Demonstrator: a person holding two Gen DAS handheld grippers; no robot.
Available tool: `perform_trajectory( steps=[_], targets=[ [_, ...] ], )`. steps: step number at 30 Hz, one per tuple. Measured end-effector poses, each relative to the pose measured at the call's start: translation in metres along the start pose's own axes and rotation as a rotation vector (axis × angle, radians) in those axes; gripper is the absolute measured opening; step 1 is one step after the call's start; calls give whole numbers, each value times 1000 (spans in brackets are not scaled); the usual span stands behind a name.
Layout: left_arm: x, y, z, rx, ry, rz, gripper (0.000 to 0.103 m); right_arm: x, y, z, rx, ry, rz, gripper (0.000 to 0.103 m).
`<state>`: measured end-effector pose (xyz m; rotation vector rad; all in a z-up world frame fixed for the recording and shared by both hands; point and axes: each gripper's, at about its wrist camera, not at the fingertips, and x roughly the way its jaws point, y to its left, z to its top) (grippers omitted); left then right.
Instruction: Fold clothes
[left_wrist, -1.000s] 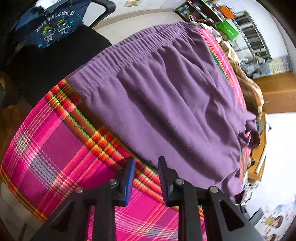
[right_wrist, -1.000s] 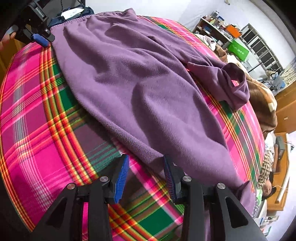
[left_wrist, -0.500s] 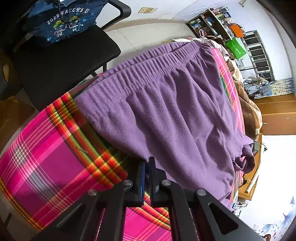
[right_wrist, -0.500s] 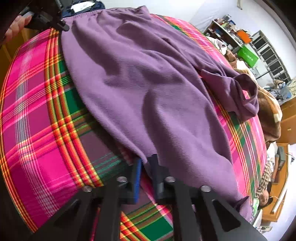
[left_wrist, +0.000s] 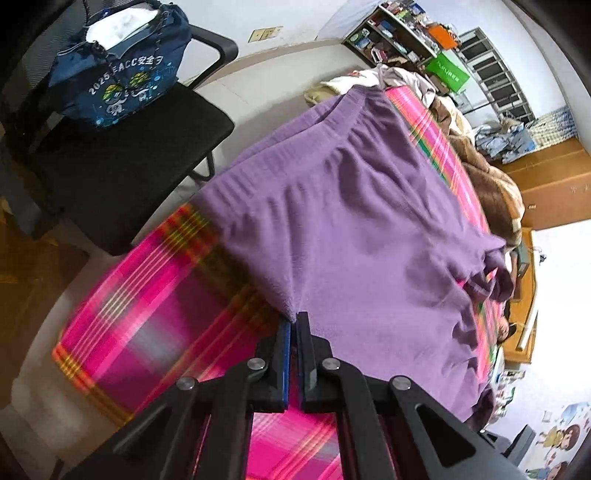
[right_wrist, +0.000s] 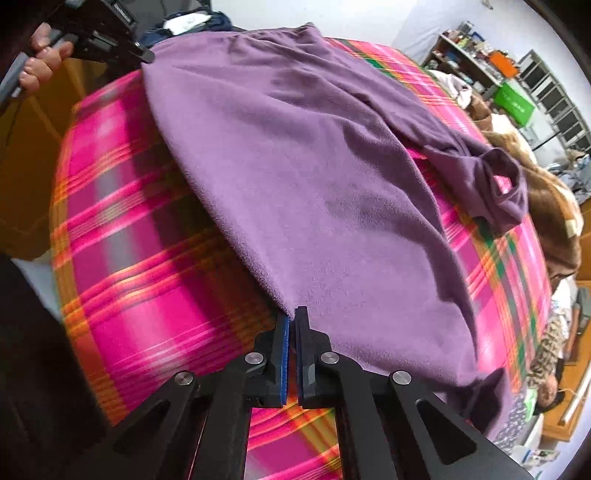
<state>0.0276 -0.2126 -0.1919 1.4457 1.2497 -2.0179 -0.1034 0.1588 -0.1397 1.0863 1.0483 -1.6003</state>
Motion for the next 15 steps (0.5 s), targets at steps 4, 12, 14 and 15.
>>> perform_trajectory(
  steps=[4, 12, 14, 15],
  targets=[
    [17, 19, -5, -27, 55, 5, 3, 10, 25, -18, 0, 50, 43, 3],
    [1, 25, 4, -30, 26, -54, 7, 16, 29, -13, 7, 80, 37, 18],
    [-4, 35, 11, -60, 8, -57, 15, 16, 30, -12, 17, 82, 30, 30],
    [-6, 39, 14, -72, -2, -50, 18, 16, 31, -11, 21, 84, 28, 32]
  ],
)
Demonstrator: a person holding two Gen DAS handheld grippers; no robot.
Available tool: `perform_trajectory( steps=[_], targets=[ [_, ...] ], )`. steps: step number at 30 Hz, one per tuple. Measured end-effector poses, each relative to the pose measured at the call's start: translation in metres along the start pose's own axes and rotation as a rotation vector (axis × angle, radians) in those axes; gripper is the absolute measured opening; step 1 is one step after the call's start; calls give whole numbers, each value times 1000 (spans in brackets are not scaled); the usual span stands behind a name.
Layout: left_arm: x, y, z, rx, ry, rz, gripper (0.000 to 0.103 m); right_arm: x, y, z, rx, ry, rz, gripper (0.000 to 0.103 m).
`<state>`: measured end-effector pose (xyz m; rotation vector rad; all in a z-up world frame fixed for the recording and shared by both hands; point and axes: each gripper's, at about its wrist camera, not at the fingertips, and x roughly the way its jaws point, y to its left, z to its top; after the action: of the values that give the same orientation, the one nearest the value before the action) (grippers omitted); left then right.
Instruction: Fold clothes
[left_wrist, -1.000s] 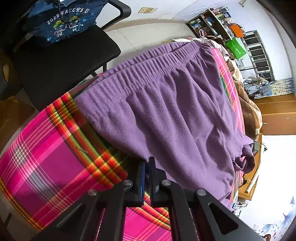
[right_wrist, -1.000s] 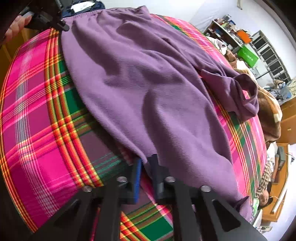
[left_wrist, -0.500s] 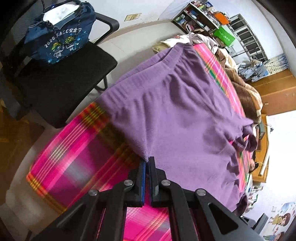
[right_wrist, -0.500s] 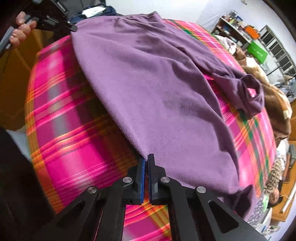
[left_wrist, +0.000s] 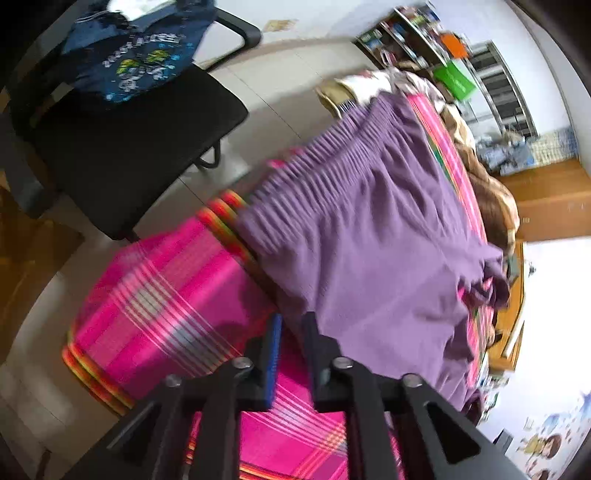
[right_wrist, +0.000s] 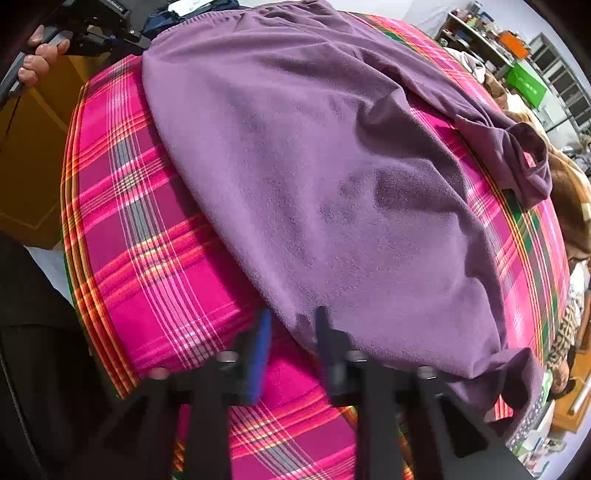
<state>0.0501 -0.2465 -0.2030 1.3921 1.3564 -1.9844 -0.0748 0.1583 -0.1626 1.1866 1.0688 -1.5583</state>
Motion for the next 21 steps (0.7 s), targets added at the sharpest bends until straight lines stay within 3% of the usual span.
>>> perform_trajectory(
  steps=[5, 21],
  targets=[
    [8, 15, 26, -59, -20, 27, 18, 1, 5, 7, 19, 10, -12, 32],
    [17, 13, 50, -64, 11, -95, 26, 13, 7, 24, 94, 69, -35, 33]
  ],
)
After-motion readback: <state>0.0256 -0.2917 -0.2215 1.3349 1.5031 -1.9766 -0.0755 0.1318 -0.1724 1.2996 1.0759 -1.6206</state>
